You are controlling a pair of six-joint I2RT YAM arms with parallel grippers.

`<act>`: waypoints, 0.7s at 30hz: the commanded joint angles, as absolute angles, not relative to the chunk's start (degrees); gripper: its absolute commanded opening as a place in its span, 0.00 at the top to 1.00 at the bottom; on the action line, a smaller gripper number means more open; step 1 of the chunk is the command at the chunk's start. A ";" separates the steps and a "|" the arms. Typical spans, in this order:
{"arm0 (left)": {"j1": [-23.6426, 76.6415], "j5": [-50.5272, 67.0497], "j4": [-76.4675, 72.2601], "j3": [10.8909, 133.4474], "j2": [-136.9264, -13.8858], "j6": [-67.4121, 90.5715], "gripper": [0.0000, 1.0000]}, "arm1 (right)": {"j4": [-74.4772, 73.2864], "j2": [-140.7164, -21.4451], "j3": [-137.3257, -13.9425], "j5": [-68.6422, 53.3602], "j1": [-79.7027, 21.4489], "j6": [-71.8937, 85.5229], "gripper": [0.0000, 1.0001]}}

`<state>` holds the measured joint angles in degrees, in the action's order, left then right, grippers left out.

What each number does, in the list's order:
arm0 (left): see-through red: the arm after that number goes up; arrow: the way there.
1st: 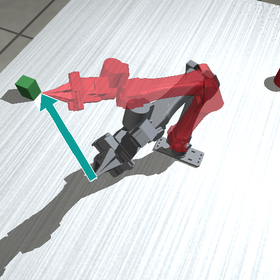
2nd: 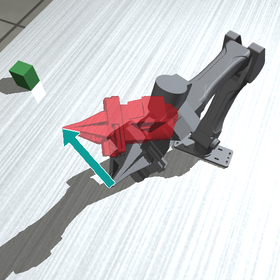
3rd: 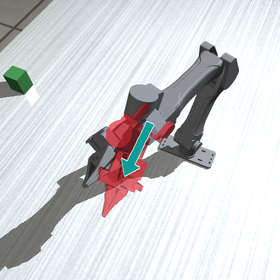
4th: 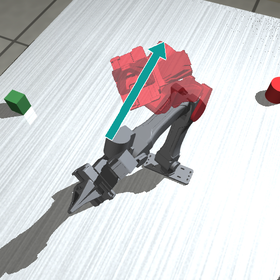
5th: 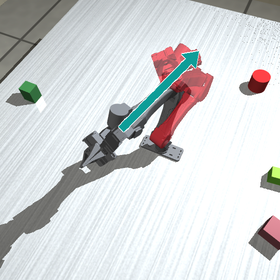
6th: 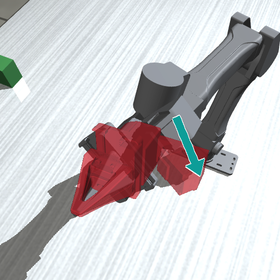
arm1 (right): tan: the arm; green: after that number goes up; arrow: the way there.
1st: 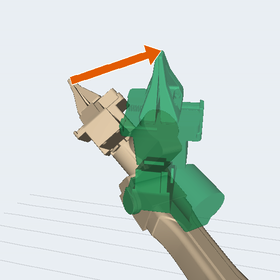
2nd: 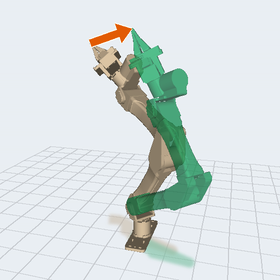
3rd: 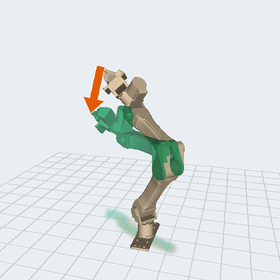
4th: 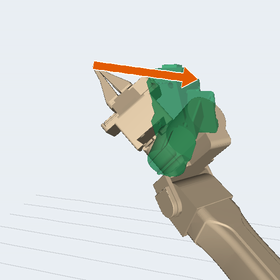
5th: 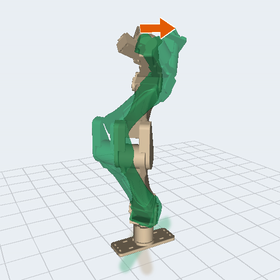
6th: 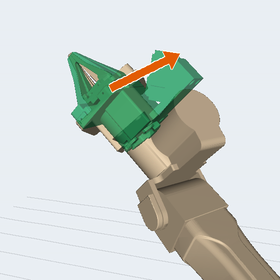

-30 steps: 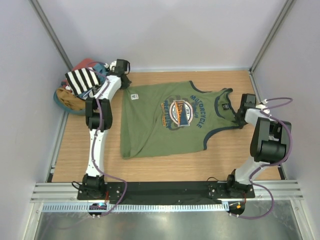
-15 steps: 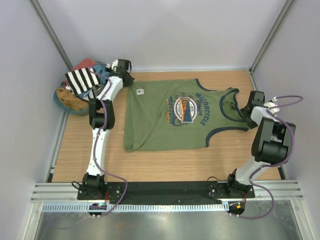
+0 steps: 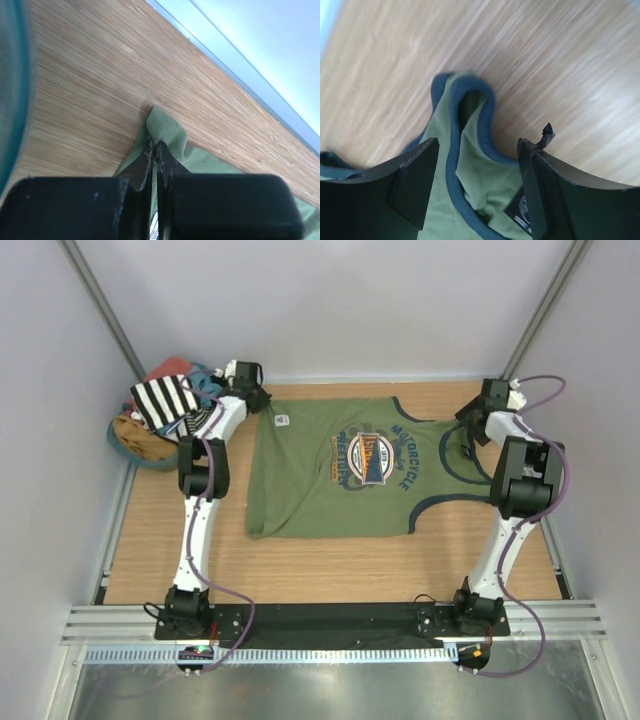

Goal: Fold and stack the tank tops

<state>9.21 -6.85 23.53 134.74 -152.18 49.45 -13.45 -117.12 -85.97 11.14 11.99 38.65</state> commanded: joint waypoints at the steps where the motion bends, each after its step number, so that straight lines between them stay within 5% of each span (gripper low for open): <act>1: 8.96 -6.50 20.04 133.95 -151.17 50.10 1.00 | -14.06 -121.44 -92.17 8.96 10.81 37.26 0.28; 11: 8.88 -5.80 17.84 133.59 -151.00 51.50 1.00 | -20.03 -132.71 -107.39 14.67 10.55 34.37 0.35; 15: 8.96 -6.06 17.14 133.16 -150.82 51.50 1.00 | -21.36 -137.27 -112.49 14.50 10.55 33.31 0.83; 18: 8.96 -6.41 16.70 133.33 -151.26 51.68 1.00 | -21.71 -139.12 -115.04 15.38 10.55 33.92 0.97; 21: 8.96 -6.85 15.30 133.33 -151.96 52.12 1.00 | -21.88 -140.62 -118.12 15.74 11.51 34.98 0.99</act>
